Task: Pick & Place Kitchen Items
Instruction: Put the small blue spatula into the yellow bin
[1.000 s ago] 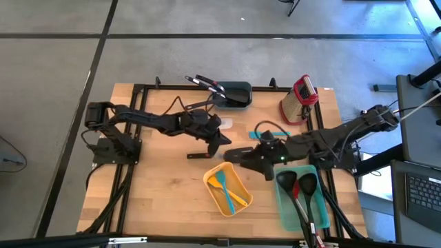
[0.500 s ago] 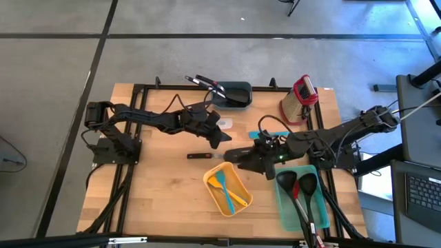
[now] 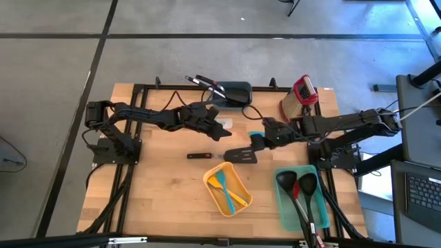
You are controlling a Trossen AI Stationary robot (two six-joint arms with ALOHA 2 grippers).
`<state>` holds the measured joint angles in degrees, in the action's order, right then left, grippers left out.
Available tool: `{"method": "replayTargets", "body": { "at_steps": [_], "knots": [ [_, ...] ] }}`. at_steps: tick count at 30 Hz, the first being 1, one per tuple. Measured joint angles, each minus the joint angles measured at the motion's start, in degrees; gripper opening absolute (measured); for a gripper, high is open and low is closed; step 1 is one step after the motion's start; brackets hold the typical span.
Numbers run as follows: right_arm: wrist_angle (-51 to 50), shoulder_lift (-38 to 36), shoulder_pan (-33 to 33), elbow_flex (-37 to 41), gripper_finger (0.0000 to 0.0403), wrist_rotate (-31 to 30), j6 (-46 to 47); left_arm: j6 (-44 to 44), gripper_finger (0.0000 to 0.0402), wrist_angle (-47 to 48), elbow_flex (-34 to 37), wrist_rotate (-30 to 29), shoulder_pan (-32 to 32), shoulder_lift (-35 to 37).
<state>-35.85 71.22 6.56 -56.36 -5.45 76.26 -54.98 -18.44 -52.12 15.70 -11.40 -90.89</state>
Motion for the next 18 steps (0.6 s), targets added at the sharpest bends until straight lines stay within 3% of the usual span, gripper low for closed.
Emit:
{"method": "replayTargets", "body": {
  "at_steps": [8,11,18],
  "knots": [
    [-26.1,-0.7,-8.3,0.0,0.0197,2.7,-2.8,1.0,0.0003,0.0,0.0,0.4,1.2,0.0],
    [-27.1,-1.1,-11.7,0.0,0.0197,0.2,-4.7,2.1,0.0002,0.2,0.0,0.5,1.8,0.0],
    [-27.2,-1.6,-20.0,2.4,0.0193,1.0,-6.7,2.3,0.0002,0.2,0.0,0.4,2.4,0.0]
  ]
}}
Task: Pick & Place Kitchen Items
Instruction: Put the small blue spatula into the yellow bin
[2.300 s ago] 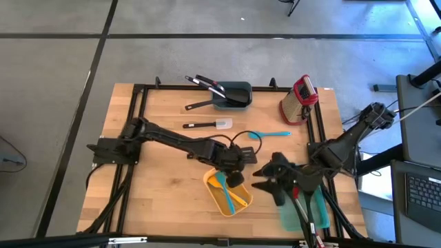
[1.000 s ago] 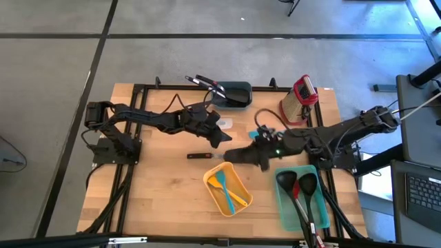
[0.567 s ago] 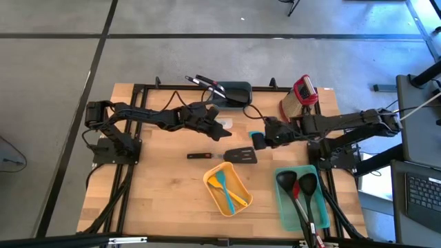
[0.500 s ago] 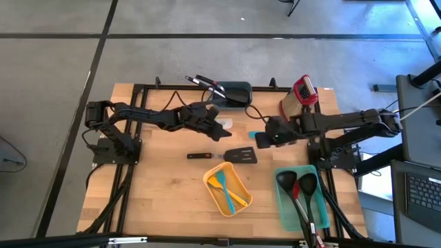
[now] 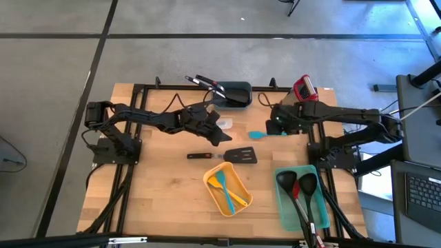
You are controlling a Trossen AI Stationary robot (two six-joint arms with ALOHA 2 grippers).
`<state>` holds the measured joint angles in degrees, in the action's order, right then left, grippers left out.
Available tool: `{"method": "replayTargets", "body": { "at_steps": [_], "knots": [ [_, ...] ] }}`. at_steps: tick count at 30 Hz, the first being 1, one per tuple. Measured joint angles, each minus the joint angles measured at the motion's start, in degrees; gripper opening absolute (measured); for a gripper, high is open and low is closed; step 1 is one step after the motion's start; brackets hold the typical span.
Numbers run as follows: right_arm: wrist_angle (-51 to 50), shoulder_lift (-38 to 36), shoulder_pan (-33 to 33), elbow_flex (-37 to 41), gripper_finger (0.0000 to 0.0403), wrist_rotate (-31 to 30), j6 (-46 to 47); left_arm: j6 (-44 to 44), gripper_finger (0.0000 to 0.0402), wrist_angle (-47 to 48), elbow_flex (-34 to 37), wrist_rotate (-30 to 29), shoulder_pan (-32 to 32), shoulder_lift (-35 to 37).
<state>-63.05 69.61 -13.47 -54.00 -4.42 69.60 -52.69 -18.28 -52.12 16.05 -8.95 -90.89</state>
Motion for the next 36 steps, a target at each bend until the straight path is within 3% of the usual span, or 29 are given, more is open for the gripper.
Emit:
{"method": "replayTargets", "body": {
  "at_steps": [7,13,17,25,36],
  "knots": [
    [3.0,-2.6,-7.1,12.3,0.0190,3.9,1.3,0.3,0.0005,0.0,0.0,-0.2,1.1,0.0],
    [10.1,-3.7,-8.3,19.7,0.0180,4.1,3.8,-0.6,0.0002,-0.6,0.0,-1.9,1.5,0.0],
    [12.4,-3.7,-8.3,20.2,0.0148,0.8,5.9,-0.7,0.0003,-3.3,0.0,-2.9,1.3,-0.1],
    [13.6,-3.9,-8.3,20.2,0.0035,-2.5,5.4,-1.2,0.0003,-4.1,0.0,-3.1,1.0,-0.1],
    [12.3,-3.9,-9.2,20.2,0.0031,-3.1,2.4,-1.1,0.0002,-4.0,0.0,-3.0,1.0,-0.1]
  ]
}}
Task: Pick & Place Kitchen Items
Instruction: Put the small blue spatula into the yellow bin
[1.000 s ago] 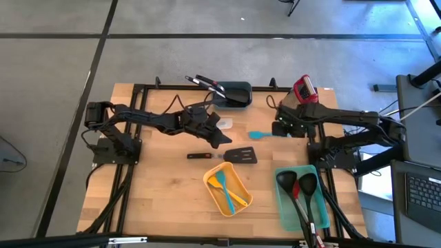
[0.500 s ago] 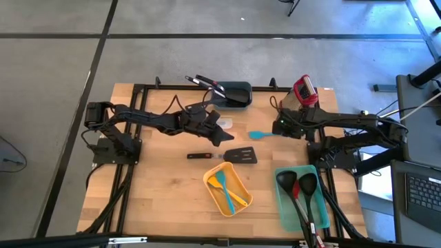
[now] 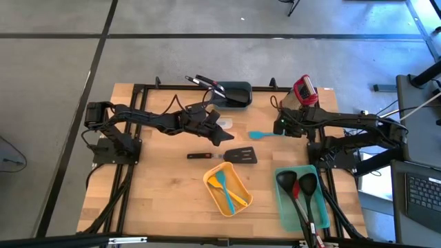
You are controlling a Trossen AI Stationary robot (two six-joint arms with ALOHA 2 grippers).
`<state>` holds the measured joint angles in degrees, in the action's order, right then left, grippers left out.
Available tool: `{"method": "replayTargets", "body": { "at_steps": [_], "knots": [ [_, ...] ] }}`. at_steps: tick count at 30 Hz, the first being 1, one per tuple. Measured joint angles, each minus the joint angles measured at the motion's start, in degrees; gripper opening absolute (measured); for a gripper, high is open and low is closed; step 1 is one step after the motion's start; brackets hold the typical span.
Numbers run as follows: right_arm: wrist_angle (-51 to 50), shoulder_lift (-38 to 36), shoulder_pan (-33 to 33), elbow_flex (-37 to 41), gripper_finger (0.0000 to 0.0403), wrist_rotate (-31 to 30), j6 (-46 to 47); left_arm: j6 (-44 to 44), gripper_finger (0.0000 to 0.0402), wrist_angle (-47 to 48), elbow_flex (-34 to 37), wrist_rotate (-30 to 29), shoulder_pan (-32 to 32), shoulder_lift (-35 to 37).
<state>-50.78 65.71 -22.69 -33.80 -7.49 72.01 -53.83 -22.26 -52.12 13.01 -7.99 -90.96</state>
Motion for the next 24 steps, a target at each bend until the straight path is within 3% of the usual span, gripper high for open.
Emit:
{"method": "replayTargets", "body": {
  "at_steps": [5,16,24],
  "knots": [
    [0.4,0.0,-2.6,0.0,0.0062,0.1,-2.6,0.3,0.0003,0.0,0.0,-0.1,0.0,0.0],
    [0.3,2.7,-8.5,0.0,0.0186,3.2,-8.4,0.6,0.0002,0.0,0.0,-0.9,0.0,0.0],
    [1.0,5.6,-9.5,0.0,0.0197,3.9,-10.1,0.6,0.0002,0.2,0.0,-0.9,0.0,0.0]
  ]
}}
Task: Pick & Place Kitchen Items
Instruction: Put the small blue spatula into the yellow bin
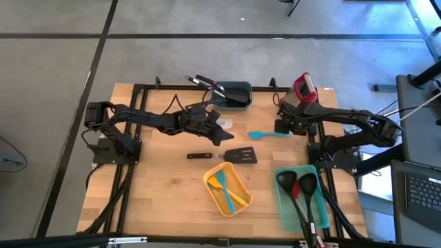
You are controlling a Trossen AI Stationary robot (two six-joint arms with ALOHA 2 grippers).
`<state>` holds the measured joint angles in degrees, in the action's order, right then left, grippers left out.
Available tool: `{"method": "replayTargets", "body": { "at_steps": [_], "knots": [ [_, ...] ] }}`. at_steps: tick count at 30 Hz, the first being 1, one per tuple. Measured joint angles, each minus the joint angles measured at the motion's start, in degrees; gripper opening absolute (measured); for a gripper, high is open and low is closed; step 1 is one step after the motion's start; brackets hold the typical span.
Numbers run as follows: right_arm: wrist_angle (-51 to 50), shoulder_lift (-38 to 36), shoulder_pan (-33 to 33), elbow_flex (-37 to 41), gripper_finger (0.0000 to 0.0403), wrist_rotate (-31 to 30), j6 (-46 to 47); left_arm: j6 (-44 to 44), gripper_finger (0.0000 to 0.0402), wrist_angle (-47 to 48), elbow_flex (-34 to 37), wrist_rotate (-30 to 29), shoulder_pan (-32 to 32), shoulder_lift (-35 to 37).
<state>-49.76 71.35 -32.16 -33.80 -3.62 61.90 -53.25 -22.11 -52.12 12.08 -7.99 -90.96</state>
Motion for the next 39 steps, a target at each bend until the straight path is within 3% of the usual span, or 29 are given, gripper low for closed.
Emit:
{"method": "replayTargets", "body": {
  "at_steps": [14,29,39],
  "knots": [
    [0.4,6.7,0.0,-0.3,0.0197,-0.2,-2.0,0.0,0.0003,0.0,0.0,0.0,0.0,0.0],
    [2.1,7.1,0.4,0.0,0.0197,0.4,-2.5,-0.1,0.0003,0.0,0.0,0.0,0.0,0.0],
    [2.7,7.0,1.0,-6.0,0.0196,0.2,-4.0,0.0,0.0003,0.1,0.0,0.0,0.0,0.0]
  ]
}}
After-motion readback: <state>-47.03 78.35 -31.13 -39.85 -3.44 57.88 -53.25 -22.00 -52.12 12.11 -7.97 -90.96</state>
